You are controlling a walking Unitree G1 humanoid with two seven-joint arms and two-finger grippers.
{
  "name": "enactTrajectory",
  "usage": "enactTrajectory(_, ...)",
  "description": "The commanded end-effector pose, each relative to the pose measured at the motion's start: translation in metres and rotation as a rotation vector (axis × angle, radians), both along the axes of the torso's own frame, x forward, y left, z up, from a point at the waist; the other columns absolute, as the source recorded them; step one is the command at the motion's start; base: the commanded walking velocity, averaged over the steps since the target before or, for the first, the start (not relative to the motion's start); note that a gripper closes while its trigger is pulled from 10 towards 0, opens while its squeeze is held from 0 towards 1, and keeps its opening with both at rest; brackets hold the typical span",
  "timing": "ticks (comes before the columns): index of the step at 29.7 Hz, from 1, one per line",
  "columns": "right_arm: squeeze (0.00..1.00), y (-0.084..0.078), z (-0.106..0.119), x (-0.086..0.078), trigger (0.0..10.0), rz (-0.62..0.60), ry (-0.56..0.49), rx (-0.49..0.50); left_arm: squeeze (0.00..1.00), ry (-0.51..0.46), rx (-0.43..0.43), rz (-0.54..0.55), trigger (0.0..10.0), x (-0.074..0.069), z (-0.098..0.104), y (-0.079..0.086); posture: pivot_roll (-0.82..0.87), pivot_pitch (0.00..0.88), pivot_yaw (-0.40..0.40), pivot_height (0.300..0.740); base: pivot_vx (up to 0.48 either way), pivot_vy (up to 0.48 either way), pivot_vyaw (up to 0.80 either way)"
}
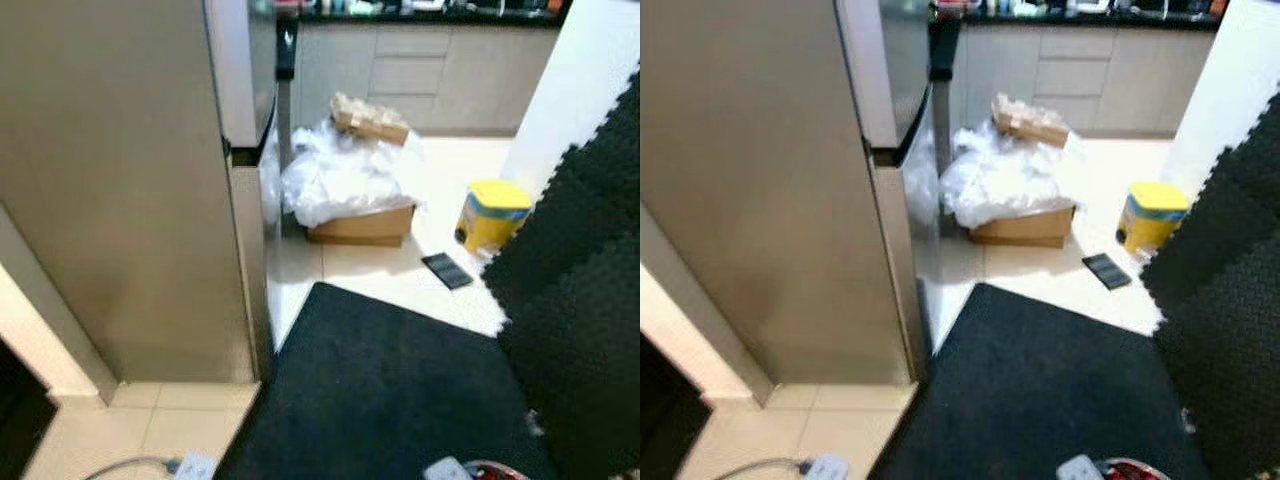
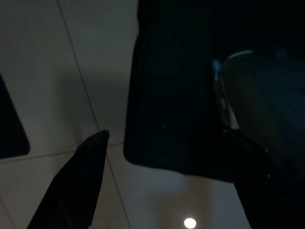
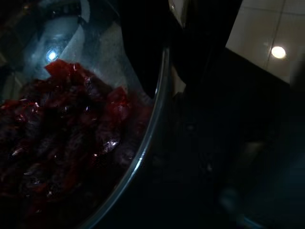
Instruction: Restocking fridge
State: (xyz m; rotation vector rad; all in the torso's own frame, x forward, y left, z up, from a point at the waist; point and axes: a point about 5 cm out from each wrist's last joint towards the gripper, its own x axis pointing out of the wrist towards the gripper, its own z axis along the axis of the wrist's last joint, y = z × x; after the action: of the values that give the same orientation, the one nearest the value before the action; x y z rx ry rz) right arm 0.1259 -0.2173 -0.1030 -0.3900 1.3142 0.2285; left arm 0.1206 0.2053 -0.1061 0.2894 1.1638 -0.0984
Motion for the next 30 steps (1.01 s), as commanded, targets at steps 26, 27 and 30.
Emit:
enactTrajectory(26,0.00,-0.009,0.001,-0.001,10.0,0.066,0.014,-0.082,0.00,-0.010,-0.012,0.007,10.0,0.003,0.001,-0.001,0.01,0.000,-0.006,0.740,0.000,0.000,0.70)
enactTrajectory(27,0.00,-0.012,0.002,-0.001,10.0,0.070,0.013,-0.109,0.00,-0.011,-0.013,0.006,10.0,0.003,0.001,-0.002,0.01,0.000,-0.004,0.740,0.000,0.000,0.00)
enactTrajectory(30,0.00,-0.020,0.003,-0.003,10.0,0.095,0.014,-0.180,0.00,-0.011,-0.015,0.004,10.0,0.003,0.001,-0.003,0.01,0.000,-0.004,0.740,0.000,0.000,0.00)
